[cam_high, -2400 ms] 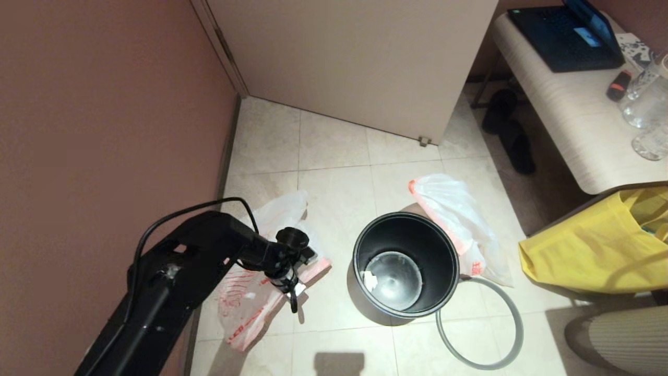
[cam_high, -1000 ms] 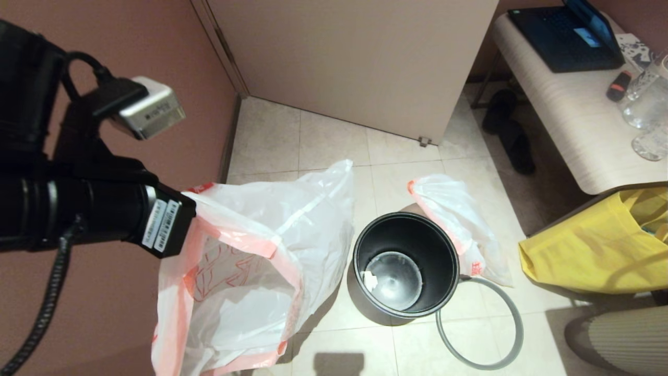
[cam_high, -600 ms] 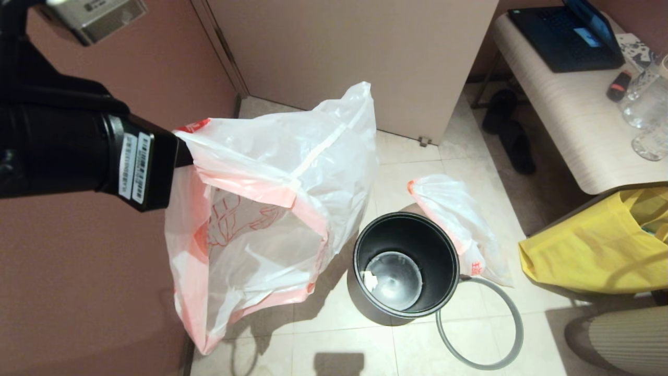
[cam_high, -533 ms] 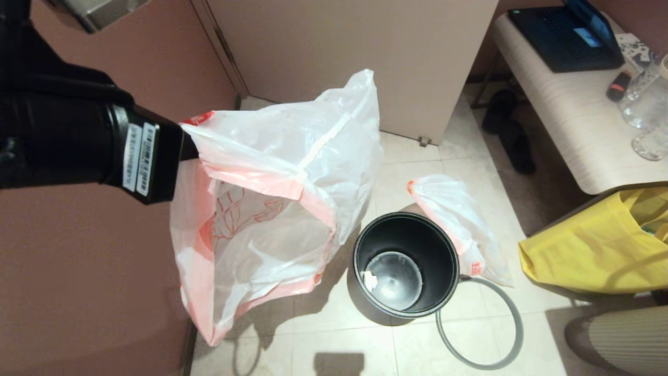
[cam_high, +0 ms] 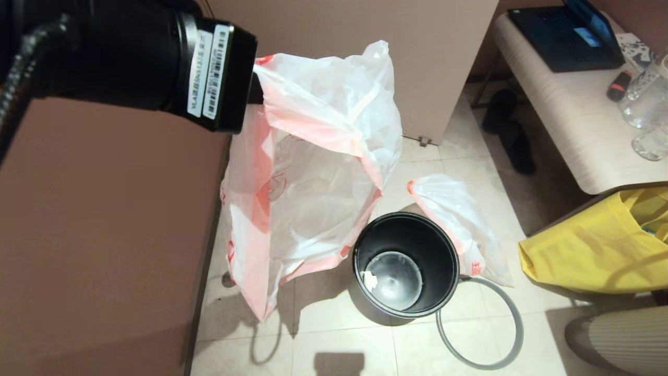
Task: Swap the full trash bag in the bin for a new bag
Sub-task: Put the new garbage bag on the trash can
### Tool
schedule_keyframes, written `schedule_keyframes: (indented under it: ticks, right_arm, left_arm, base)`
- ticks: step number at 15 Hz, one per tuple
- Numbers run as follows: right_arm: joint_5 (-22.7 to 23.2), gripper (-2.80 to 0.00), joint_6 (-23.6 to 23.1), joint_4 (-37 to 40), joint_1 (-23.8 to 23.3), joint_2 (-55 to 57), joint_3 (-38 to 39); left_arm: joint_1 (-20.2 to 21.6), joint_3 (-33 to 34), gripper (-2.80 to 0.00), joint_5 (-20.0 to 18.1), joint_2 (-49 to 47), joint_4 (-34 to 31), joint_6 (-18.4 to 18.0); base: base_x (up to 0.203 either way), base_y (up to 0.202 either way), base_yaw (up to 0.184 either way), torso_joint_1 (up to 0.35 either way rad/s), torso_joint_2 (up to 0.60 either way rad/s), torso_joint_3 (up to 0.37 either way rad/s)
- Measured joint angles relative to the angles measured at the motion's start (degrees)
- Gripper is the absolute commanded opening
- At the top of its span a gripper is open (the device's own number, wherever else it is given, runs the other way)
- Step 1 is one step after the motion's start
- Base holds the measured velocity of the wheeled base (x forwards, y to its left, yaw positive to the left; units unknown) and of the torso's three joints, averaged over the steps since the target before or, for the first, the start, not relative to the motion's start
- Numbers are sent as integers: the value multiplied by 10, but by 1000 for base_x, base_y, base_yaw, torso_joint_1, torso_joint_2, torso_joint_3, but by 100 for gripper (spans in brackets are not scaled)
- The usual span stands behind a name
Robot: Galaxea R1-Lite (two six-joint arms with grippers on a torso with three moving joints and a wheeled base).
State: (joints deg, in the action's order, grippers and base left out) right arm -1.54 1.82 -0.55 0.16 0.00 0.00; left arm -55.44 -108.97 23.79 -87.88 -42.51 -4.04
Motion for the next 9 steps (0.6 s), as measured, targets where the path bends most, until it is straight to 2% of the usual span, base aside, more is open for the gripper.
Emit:
schedule_keyframes:
  ticks: [4,6,9]
  right_arm:
    - [-9,-280,-8,15,-6,1,-12]
    - [-29,-280,-15,41,-7,11,-68]
    - [-36,-280,-25,71,-4,83,-169]
  left_arm:
    - [-32,-29,-280,-7,-42,-28,34]
    - [-42,-27,-280,-26,-47,-50,55]
    - [-54,-26,-280,-44,-49,-52,58]
  base:
    - [0,0,0,0,0,0]
    - [0,0,0,0,0,0]
    - [0,0,0,0,0,0]
